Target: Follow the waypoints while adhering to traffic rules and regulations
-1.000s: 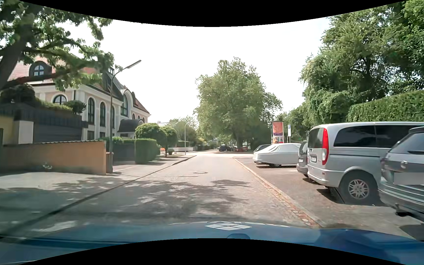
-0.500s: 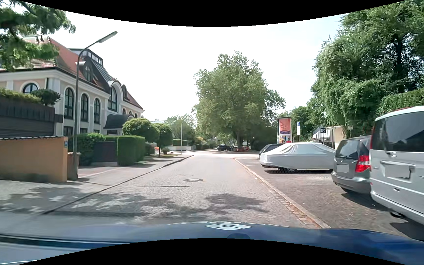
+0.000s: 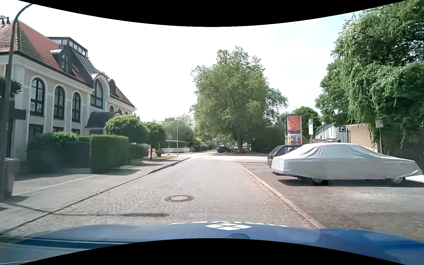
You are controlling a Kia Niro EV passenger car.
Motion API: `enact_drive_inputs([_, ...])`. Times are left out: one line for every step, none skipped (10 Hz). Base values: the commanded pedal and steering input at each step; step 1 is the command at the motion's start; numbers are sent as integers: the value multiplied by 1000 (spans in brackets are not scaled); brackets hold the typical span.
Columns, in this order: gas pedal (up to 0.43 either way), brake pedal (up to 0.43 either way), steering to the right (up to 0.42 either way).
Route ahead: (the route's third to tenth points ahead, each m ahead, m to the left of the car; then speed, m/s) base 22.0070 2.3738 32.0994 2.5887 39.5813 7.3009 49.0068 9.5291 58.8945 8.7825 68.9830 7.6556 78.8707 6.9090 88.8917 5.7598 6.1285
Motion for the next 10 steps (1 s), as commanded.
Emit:
enact_drive_inputs([169, 0, 0])
enact_drive_inputs([157, 0, -1])
enact_drive_inputs([157, 0, -3])
enact_drive_inputs([138, 0, -6])
enact_drive_inputs([130, 0, -6])
enact_drive_inputs([130, 0, -6])
enact_drive_inputs([118, 0, -5])
enact_drive_inputs([87, 0, -5])
enact_drive_inputs([87, 0, -5])
enact_drive_inputs([59, 0, -4])
